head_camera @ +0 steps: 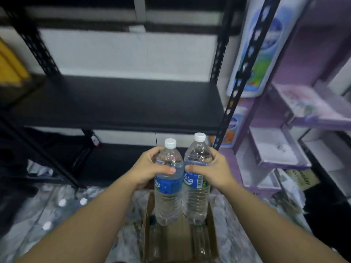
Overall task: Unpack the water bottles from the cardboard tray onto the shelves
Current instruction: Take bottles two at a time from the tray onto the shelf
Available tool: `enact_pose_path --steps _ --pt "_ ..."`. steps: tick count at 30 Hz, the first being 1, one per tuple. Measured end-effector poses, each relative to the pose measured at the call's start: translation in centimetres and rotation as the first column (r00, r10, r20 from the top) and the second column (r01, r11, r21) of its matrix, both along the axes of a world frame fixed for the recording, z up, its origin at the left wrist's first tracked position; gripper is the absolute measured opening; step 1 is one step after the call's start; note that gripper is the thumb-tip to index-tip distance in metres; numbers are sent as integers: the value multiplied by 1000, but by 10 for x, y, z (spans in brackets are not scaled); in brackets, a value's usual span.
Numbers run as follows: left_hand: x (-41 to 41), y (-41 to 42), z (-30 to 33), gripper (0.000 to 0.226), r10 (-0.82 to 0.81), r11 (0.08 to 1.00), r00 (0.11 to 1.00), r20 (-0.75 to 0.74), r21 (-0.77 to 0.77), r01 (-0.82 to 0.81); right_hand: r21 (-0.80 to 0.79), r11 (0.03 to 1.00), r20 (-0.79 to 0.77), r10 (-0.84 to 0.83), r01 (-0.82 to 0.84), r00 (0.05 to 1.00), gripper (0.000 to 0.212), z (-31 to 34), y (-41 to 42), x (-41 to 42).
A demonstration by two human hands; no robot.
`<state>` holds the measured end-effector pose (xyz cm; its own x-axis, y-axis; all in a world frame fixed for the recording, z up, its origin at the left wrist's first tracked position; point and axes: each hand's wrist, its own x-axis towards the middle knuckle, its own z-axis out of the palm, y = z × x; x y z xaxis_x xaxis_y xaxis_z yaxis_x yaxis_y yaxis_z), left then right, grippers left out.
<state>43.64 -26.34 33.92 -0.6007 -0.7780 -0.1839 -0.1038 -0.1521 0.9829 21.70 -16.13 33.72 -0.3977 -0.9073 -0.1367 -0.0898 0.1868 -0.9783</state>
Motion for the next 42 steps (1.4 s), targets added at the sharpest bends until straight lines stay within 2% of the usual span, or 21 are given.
enact_pose_path --steps 4,9,13,18,22,27,29,32,36,39,42 --pt "-2 0 123 68 20 998 995 -101 -54 -25 -98 995 -59 -19 13 998 53 131 -1 0" --pt "-9 2 269 58 23 993 977 -210 -108 -46 -175 983 -129 37 -59 991 56 285 4 -9" --pt "-14 5 373 65 79 984 947 -310 -130 -125 -259 961 -221 39 -97 974 51 386 6 -13" --pt "-17 9 481 45 49 950 908 -415 -261 -171 -356 923 -337 21 -148 941 56 492 2 -16" --pt "-17 2 551 38 -7 920 876 -481 -347 -183 -449 880 -380 -30 -156 924 58 559 -4 -15" --pt "-16 -22 621 64 -111 931 833 -542 -350 -104 -552 820 -376 -85 -149 923 52 628 -16 -8" --pt "-15 -34 646 65 -161 929 820 -549 -365 -62 -593 796 -362 -123 -126 924 48 652 -22 -2" --pt "-13 -53 685 79 -173 922 825 -538 -383 -56 -641 762 -342 -179 -90 922 46 682 -34 5" --pt "-12 -78 738 70 -240 901 816 -526 -434 -14 -707 705 -310 -239 -55 920 43 725 -56 15" --pt "-11 -100 768 91 -286 880 822 -492 -475 22 -732 681 -293 -274 -31 916 43 755 -81 23" --pt "-13 -117 782 100 -271 868 823 -499 -496 -15 -743 668 -298 -290 -30 909 50 771 -104 25"
